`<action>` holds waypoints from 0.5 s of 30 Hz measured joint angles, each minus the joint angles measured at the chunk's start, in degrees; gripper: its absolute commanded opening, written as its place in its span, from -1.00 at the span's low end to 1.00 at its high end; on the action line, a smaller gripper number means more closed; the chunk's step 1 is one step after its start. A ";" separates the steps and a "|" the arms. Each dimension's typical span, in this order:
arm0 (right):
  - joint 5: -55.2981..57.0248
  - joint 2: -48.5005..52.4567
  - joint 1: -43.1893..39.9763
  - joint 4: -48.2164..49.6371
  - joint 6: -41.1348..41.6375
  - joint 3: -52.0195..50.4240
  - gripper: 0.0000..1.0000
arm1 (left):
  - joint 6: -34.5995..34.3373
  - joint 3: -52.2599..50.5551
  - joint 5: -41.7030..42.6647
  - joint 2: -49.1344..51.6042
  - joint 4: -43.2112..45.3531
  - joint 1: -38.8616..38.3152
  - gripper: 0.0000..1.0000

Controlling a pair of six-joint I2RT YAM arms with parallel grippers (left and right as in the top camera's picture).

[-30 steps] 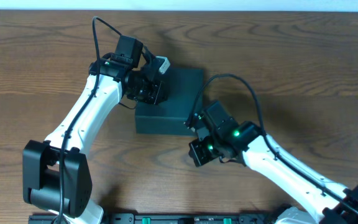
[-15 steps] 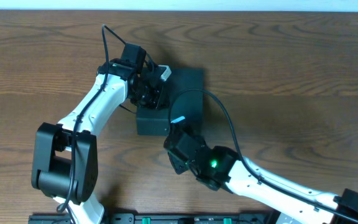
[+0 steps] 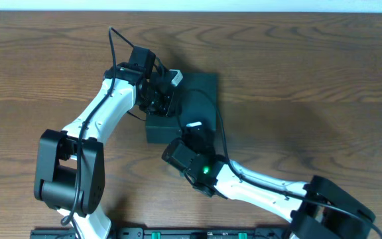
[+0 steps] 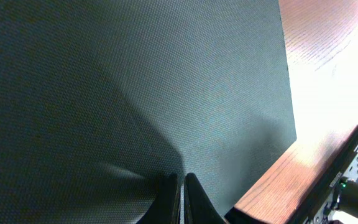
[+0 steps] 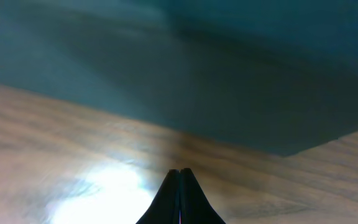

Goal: Pack container

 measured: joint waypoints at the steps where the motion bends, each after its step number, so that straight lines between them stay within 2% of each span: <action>1: 1.25 0.04 0.00 0.17 1.01 -0.02 -0.96 | 0.00 0.00 0.00 0.00 0.00 0.00 -0.89; 7: 7.69 1.05 -0.07 3.15 4.70 -0.02 -0.97 | 0.00 0.00 0.17 0.00 0.02 0.00 -0.88; 15: 9.79 4.92 -1.18 5.70 5.64 -0.02 -0.97 | 0.00 0.00 0.20 0.00 0.02 0.00 -0.88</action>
